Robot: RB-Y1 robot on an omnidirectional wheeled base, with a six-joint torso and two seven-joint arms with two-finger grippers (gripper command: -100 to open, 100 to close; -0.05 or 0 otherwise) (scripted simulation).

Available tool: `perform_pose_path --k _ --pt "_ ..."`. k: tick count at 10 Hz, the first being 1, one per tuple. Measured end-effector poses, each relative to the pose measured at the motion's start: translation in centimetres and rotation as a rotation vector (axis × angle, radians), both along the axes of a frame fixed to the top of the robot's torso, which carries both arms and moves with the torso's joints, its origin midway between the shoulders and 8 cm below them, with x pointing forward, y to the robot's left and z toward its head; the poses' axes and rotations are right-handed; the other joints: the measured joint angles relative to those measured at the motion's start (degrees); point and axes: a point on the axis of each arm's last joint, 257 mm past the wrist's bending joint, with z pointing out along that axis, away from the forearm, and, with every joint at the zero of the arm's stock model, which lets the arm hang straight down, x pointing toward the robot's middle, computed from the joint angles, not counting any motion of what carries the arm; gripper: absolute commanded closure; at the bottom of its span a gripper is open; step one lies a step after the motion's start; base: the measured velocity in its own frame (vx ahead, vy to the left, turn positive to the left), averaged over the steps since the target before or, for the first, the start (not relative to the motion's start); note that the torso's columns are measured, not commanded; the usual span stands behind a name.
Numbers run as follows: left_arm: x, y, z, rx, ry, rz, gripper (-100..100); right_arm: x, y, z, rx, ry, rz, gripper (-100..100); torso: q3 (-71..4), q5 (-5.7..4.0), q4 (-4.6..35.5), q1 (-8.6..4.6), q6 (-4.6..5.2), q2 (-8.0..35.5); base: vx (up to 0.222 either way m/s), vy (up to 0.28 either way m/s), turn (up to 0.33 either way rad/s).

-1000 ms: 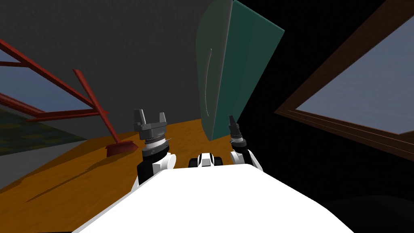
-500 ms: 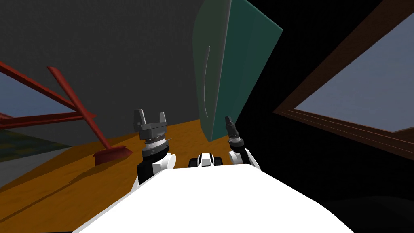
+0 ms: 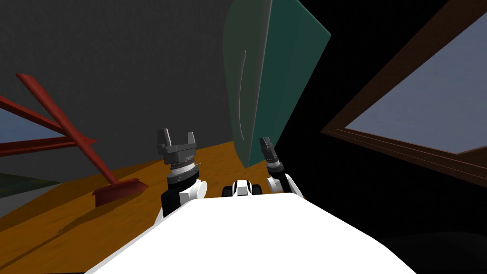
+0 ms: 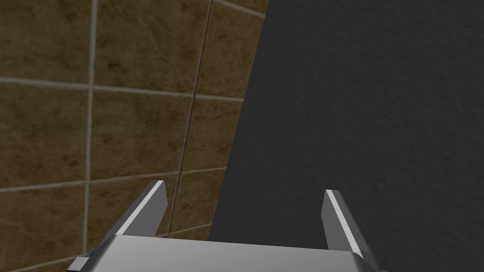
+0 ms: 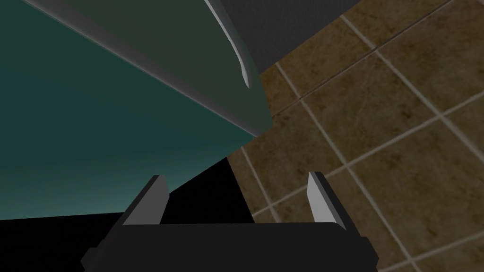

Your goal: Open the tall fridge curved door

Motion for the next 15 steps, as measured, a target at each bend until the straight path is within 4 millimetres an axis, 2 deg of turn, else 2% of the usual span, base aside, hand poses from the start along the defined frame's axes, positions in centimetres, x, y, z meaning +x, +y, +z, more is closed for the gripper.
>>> perform_pose_path --k 7,15 --pt "0.0 0.0 0.0 0.0 0.0 0.0 0 0.3 2.4 -0.9 -0.155 -0.043 -0.076 -100 0.0 0.02 0.0 0.05 -0.03 0.0 0.064 0.038 -0.091" --pt "0.0 0.0 0.0 0.0 0.0 0.0 0 0.7 5.9 -2.9 -0.357 -0.095 -0.153 -100 -0.1 0.06 -0.1 0.18 -0.02 -0.2 0.075 0.048 -0.105"
